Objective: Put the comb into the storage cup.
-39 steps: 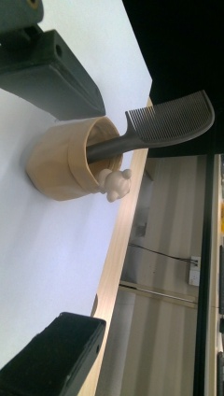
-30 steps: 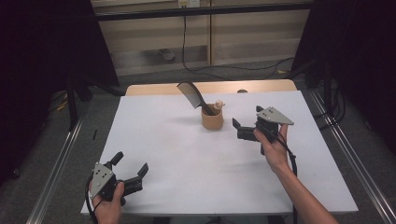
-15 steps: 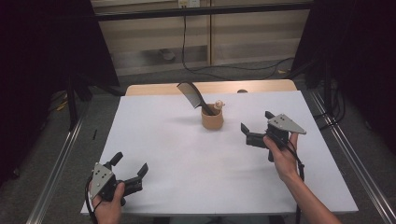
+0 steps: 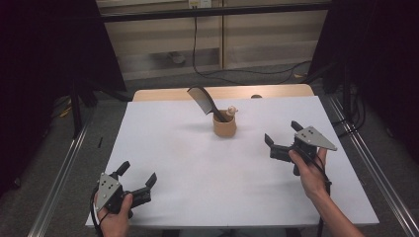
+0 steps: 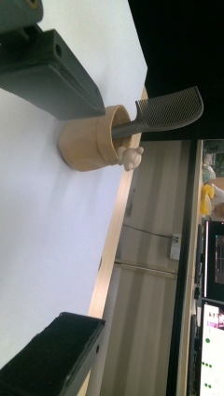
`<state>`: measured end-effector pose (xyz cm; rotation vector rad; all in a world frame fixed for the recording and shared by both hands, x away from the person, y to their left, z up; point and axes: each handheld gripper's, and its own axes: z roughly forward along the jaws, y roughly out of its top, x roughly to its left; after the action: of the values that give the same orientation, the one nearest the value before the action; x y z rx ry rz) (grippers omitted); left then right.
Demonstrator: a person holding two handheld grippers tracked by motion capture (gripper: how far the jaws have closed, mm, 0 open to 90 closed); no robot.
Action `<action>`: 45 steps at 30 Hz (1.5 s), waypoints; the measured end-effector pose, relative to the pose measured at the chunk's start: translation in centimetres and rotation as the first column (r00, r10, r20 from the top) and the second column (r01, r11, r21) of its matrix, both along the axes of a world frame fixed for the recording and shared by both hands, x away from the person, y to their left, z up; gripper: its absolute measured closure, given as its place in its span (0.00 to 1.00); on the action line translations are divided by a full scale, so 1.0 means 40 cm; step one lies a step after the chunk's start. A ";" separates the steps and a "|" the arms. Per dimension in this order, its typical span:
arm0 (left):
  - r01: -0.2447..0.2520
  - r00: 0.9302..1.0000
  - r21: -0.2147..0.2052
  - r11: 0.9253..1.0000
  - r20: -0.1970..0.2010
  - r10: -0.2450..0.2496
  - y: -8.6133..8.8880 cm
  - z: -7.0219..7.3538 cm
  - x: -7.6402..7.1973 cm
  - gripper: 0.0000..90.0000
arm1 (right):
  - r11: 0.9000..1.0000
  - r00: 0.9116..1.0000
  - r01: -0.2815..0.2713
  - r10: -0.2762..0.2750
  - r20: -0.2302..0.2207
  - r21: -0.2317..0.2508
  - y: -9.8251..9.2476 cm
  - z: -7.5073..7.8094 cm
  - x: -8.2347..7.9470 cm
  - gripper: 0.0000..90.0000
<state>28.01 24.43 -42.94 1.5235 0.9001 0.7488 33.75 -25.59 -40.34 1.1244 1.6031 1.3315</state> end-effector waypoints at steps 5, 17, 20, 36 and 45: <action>0.001 1.000 -0.009 1.000 -0.003 -0.001 -0.004 -0.001 -0.002 0.03 | 1.000 1.000 0.014 -0.014 0.011 0.012 -0.022 0.005 -0.020 0.00; 0.002 1.000 -0.008 1.000 0.001 -0.002 -0.002 0.001 -0.005 0.03 | 1.000 0.999 0.031 -0.031 0.020 0.001 -0.065 0.005 -0.066 0.00; -0.002 1.000 -0.009 1.000 0.001 0.002 -0.002 0.001 -0.006 0.02 | 0.999 0.999 0.033 -0.033 0.023 -0.002 -0.075 0.001 -0.081 0.00; -0.003 1.000 -0.004 1.000 0.001 0.003 -0.004 0.003 -0.011 0.03 | 0.997 0.997 0.072 -0.072 0.012 -0.006 -0.129 -0.017 -0.157 0.00; -0.027 1.000 0.002 1.000 -0.005 0.027 -0.006 0.003 -0.011 0.03 | 0.995 0.995 0.095 -0.095 -0.005 -0.015 -0.147 -0.037 -0.192 0.00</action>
<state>27.55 24.19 -42.84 1.5186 0.9254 0.7660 26.09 -31.46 -41.81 1.1819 1.5416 1.2532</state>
